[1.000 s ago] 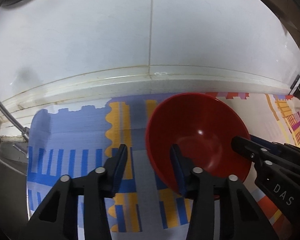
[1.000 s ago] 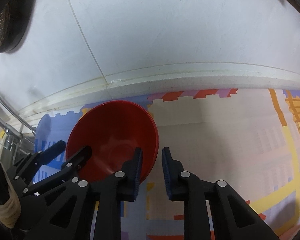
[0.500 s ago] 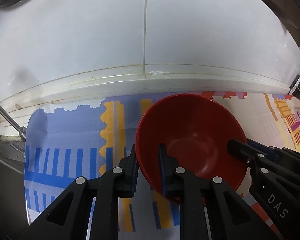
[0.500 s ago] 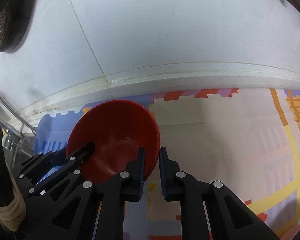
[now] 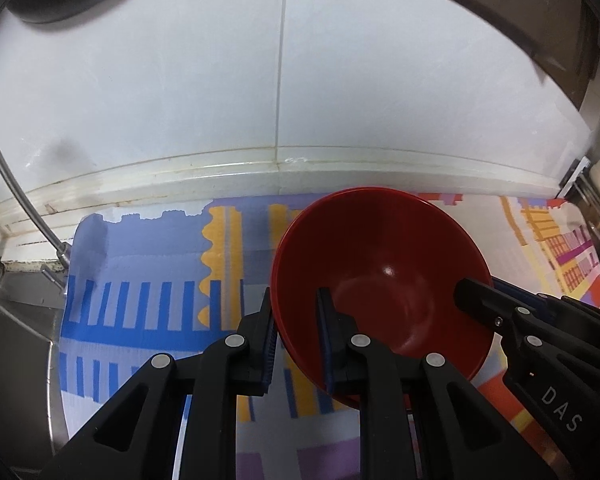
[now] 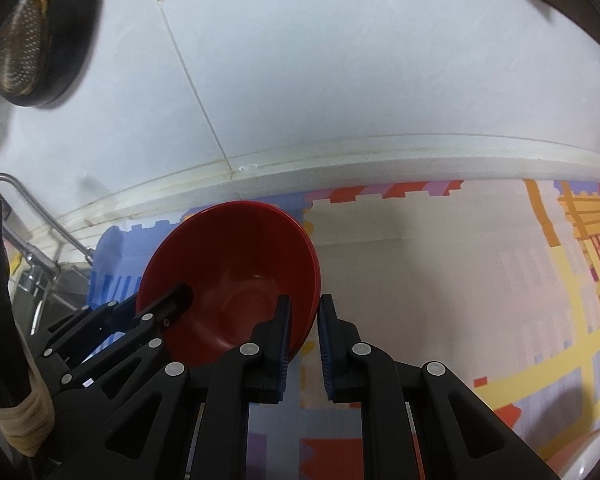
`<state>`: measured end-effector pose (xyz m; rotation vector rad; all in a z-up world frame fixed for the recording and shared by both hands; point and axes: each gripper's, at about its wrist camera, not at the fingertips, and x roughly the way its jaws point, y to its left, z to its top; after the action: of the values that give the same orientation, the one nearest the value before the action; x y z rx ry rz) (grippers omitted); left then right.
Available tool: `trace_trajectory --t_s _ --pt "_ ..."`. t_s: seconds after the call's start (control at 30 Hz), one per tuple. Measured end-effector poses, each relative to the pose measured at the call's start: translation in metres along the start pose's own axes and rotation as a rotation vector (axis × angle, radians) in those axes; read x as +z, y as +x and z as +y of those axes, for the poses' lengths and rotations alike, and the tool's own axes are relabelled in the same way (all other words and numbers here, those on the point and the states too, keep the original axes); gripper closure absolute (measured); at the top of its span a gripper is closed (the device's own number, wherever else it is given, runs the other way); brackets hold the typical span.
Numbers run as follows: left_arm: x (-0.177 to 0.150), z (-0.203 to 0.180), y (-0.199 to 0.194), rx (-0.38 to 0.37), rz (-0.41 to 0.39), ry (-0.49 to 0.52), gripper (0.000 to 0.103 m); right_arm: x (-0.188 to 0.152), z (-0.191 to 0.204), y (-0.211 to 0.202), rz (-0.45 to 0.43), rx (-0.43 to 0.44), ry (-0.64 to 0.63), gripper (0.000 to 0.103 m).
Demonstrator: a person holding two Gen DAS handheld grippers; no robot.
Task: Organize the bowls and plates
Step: 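Carry the red bowl with the left gripper over the stacked bowls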
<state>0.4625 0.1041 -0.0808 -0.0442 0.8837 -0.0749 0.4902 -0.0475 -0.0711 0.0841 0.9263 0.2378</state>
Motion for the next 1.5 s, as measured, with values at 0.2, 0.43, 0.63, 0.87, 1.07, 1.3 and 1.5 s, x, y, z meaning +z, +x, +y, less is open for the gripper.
trace_trajectory --t_s 0.2,0.43,0.63,0.87,1.07,1.3,1.5 --pt "-0.006 -0.012 -0.024 -0.017 -0.03 0.002 0.084 -0.008 -0.003 -0.028 -0.029 -0.009 -0.011 0.088" --pt "-0.015 -0.029 -0.051 -0.042 -0.06 0.002 0.084 -0.018 -0.01 -0.06 -0.064 -0.019 -0.017 0.088" --pt "-0.014 -0.046 -0.075 -0.067 -0.086 0.01 0.084 -0.028 -0.018 -0.086 -0.091 -0.029 -0.017 0.088" --pt "-0.014 -0.066 -0.102 -0.092 -0.115 0.031 0.084 -0.04 -0.027 -0.118 -0.134 -0.044 -0.008 0.088" --pt "-0.022 -0.088 -0.12 -0.113 -0.133 0.062 0.084 -0.051 -0.042 -0.148 -0.171 -0.056 0.009 0.088" --pt "-0.035 -0.112 -0.131 -0.142 -0.128 0.082 0.084 -0.067 -0.062 -0.174 -0.197 -0.078 0.038 0.088" --pt "-0.044 -0.135 -0.139 -0.17 -0.126 0.107 0.084 -0.084 -0.08 -0.189 -0.202 -0.103 0.06 0.088"
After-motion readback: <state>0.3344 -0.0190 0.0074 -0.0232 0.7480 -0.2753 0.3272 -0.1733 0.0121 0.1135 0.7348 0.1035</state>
